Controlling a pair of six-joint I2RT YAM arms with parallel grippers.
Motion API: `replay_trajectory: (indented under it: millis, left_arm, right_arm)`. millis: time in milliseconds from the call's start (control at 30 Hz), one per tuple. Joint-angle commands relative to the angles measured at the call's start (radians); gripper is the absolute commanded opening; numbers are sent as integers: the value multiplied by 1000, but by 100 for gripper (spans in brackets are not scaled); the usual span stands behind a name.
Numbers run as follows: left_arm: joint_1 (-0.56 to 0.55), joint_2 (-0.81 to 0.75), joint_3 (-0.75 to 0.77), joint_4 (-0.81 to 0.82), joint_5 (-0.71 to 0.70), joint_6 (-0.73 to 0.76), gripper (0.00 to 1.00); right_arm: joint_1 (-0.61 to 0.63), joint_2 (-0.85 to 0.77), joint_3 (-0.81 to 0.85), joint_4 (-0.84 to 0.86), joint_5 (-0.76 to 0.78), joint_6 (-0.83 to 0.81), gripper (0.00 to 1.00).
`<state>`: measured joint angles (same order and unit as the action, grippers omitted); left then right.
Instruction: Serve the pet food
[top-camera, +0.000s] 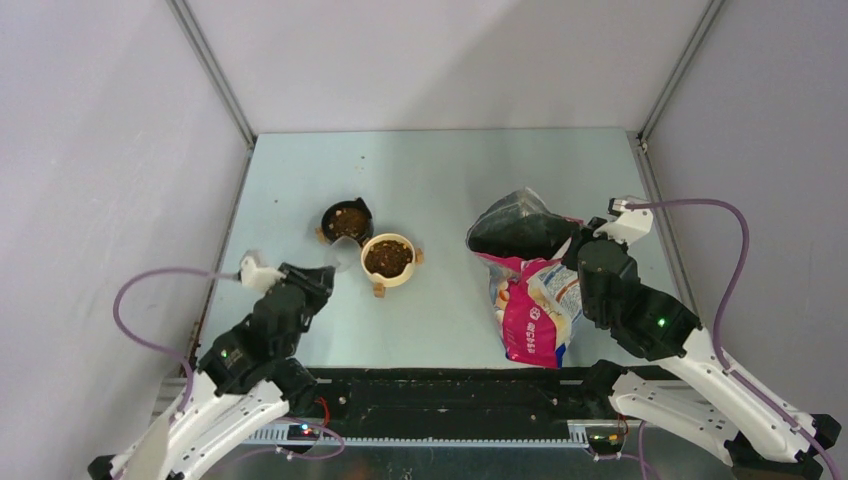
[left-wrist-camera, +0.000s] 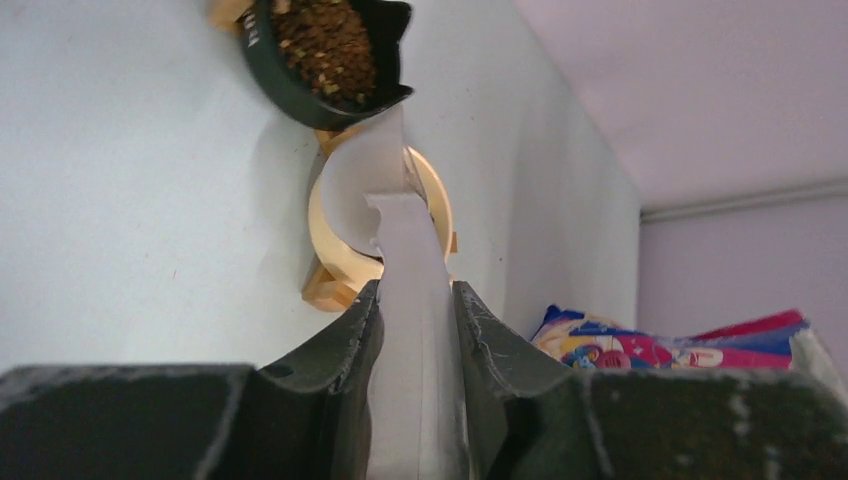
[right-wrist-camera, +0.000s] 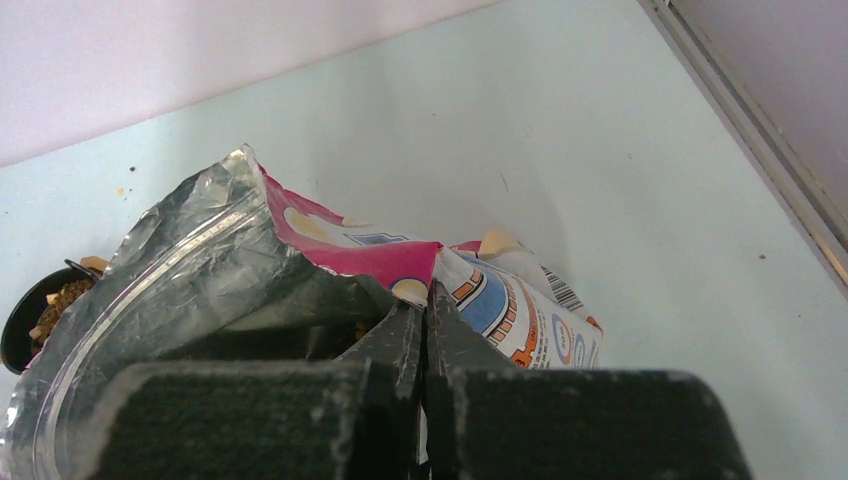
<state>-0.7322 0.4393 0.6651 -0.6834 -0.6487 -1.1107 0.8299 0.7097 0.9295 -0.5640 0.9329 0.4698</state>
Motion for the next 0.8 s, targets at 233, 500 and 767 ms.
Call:
replay_trajectory:
  millis: [233, 500, 767]
  left_arm:
    - [4, -214, -248, -94, -164, -477, 17]
    - [5, -3, -263, -64, -150, -524, 22]
    - [5, -24, -353, -35, -103, -604, 50]
  right_arm:
    - [-12, 28, 5, 45, -14, 16, 0]
    - [-12, 18, 5, 40, -14, 21, 0]
    - [-14, 23, 4, 42, -13, 22, 0]
